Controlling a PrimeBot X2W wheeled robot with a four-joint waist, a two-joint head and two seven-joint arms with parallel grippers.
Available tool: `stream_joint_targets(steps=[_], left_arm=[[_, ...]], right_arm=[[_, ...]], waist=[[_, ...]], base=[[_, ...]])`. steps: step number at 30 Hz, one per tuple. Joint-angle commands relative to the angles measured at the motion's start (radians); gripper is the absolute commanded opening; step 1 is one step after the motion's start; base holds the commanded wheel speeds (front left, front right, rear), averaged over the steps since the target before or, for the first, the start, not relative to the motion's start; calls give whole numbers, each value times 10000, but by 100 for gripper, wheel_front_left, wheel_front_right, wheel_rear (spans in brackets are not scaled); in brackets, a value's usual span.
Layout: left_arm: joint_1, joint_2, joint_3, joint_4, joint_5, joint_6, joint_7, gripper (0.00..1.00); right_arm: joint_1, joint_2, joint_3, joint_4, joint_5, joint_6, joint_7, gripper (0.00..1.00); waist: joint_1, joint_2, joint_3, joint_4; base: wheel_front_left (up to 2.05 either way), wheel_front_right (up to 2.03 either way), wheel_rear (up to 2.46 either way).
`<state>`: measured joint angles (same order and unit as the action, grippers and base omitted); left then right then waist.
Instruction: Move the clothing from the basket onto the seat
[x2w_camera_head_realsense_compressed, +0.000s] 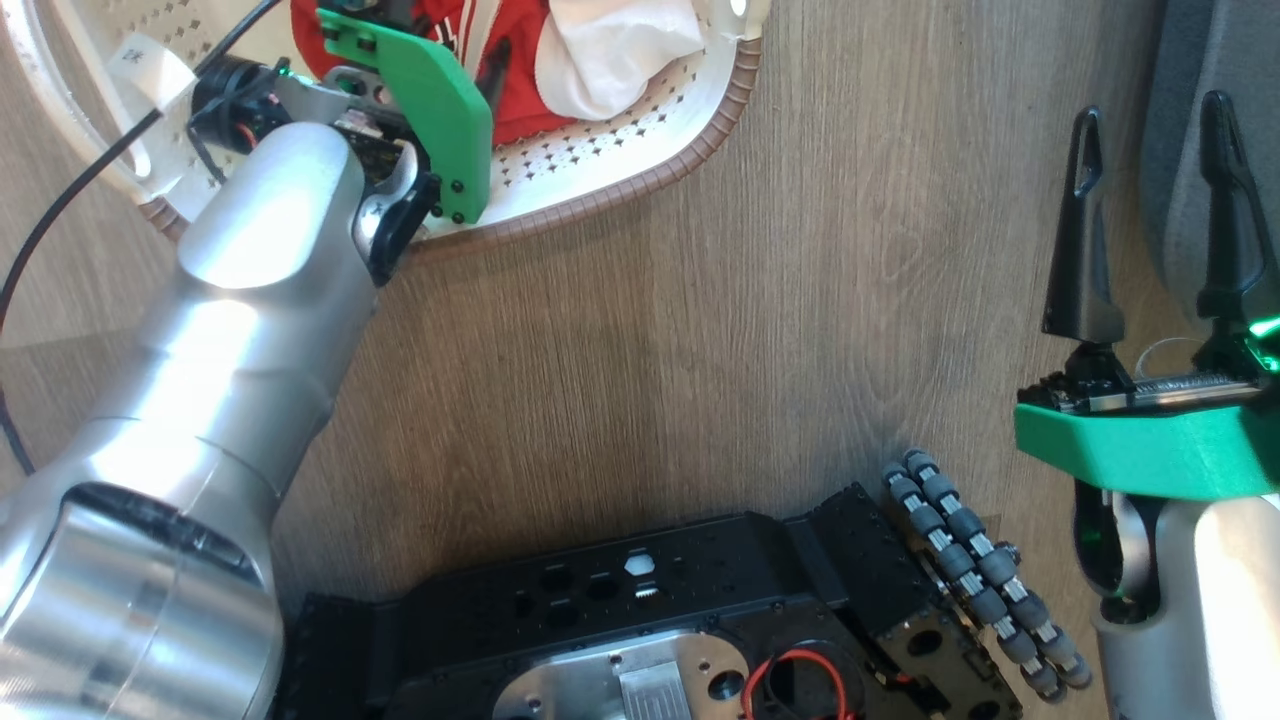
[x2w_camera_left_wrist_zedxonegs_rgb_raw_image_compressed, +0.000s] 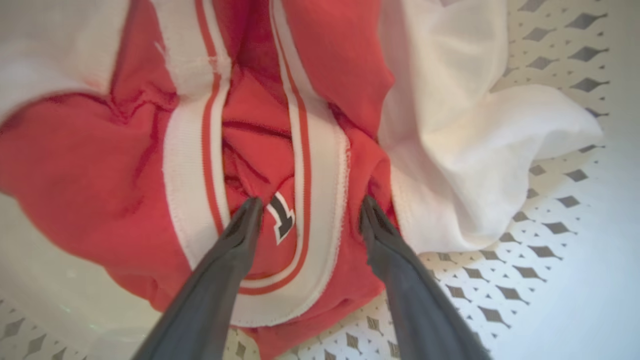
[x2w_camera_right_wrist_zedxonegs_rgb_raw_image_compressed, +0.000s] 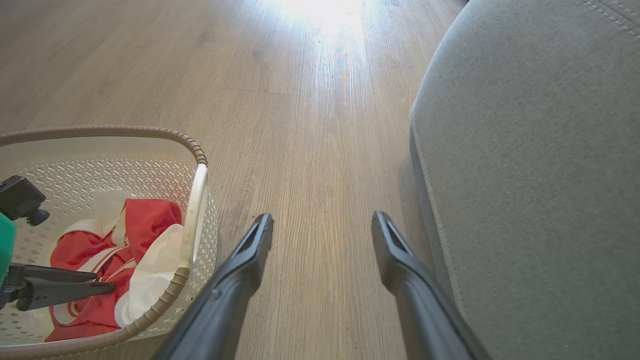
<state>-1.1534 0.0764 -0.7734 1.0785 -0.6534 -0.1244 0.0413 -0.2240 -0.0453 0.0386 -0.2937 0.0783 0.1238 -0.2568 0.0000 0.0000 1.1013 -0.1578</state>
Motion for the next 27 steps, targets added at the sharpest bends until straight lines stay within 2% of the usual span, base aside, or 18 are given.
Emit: stream_joint_targets(steps=[1,2,11,19,27], left_arm=[[165,40,-61,-265,-105,-62,-77,41],[185,33,-175,-356,-175,-62,-87,0],[272,182,-945,-1003,-887,-63,-198,0],[76,452,-1180,-1435,-1569,-63,-848,0],[329,811,-1414,-2129,-2361,-63,-1697,0]], right_arm=[[428,-49,221,-273,-71,69,-49,100],[419,-49,221,-269,-70,69,-49,100],[321,-49,164,-228,-21,69,-49,100],[13,-49,140,-125,-55,69,-49,100],[-112,-49,-34,167,-159,69,-49,100]], waist=[[0,0,-6,-11],[0,0,-5,-15],[0,0,-44,-20],[0,0,-209,150],[0,0,-980,586]], base=[[0,0,0],[0,0,0],[0,0,0],[0,0,0],[0,0,0]])
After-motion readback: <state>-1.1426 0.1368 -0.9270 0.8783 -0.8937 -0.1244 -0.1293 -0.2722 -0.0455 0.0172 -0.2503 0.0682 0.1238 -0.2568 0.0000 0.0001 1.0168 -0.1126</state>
